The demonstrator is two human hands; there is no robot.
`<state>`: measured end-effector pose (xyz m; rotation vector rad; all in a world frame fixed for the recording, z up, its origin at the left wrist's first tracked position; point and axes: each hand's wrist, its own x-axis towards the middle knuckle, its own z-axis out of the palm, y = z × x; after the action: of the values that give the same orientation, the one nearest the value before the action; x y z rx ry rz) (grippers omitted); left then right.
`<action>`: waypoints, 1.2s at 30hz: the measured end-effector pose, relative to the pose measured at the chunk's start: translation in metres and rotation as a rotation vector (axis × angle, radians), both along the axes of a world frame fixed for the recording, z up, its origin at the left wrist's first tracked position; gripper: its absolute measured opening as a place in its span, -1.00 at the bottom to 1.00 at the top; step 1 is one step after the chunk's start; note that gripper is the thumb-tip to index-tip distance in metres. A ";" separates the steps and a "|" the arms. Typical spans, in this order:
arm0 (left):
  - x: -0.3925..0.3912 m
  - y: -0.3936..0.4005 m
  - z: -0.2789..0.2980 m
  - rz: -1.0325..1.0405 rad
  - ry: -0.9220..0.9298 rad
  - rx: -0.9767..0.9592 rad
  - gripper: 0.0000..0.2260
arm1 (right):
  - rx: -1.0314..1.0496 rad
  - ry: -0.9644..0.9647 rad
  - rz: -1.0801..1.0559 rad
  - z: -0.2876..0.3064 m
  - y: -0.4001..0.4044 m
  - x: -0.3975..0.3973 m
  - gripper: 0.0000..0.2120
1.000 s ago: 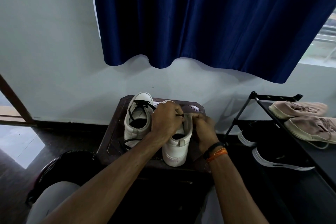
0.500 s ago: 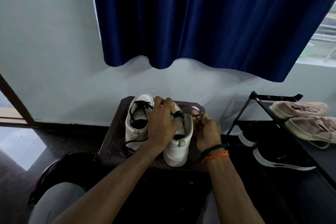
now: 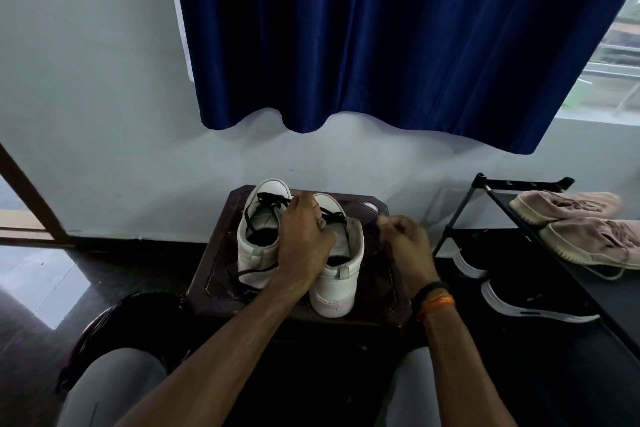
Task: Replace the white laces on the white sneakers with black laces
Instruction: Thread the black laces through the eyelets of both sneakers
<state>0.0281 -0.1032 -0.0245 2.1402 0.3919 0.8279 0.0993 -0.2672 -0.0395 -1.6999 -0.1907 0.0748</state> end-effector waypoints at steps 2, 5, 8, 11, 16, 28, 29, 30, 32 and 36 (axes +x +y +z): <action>-0.002 0.000 -0.002 -0.001 -0.003 0.015 -0.72 | -0.167 -0.059 0.104 0.005 0.004 -0.004 -0.83; -0.002 0.001 -0.003 0.025 0.006 0.046 -0.73 | -0.266 -0.108 0.204 0.009 0.003 -0.003 -0.87; -0.001 0.000 -0.003 0.043 0.001 0.050 -0.73 | -0.310 -0.137 0.226 0.015 -0.002 -0.005 -0.72; -0.001 -0.001 -0.003 0.062 -0.007 0.048 -0.74 | -0.417 -0.194 0.100 0.015 -0.011 -0.006 -0.81; -0.002 -0.004 -0.003 0.073 -0.020 0.041 -0.72 | -0.723 -0.087 -0.035 -0.009 -0.049 -0.006 -0.84; -0.004 -0.004 -0.003 0.044 -0.032 0.014 -0.71 | -0.366 -0.132 0.226 0.019 -0.012 -0.010 -0.73; -0.005 -0.005 -0.002 0.043 -0.033 0.001 -0.72 | -0.370 -0.181 0.250 0.019 -0.003 -0.009 -0.75; -0.005 -0.006 -0.002 0.043 -0.034 -0.015 -0.74 | -0.384 -0.228 0.252 0.018 0.003 -0.009 -0.77; -0.006 -0.007 -0.001 0.047 -0.041 -0.033 -0.76 | -0.392 -0.241 0.218 0.015 0.006 -0.008 -0.76; -0.005 -0.007 -0.002 0.084 -0.040 -0.038 -0.72 | -0.532 -0.218 0.136 0.013 -0.004 -0.005 -0.72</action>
<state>0.0230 -0.1107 -0.0269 2.0806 0.4759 0.9016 0.0944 -0.2712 -0.0268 -2.2243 -0.4827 0.0424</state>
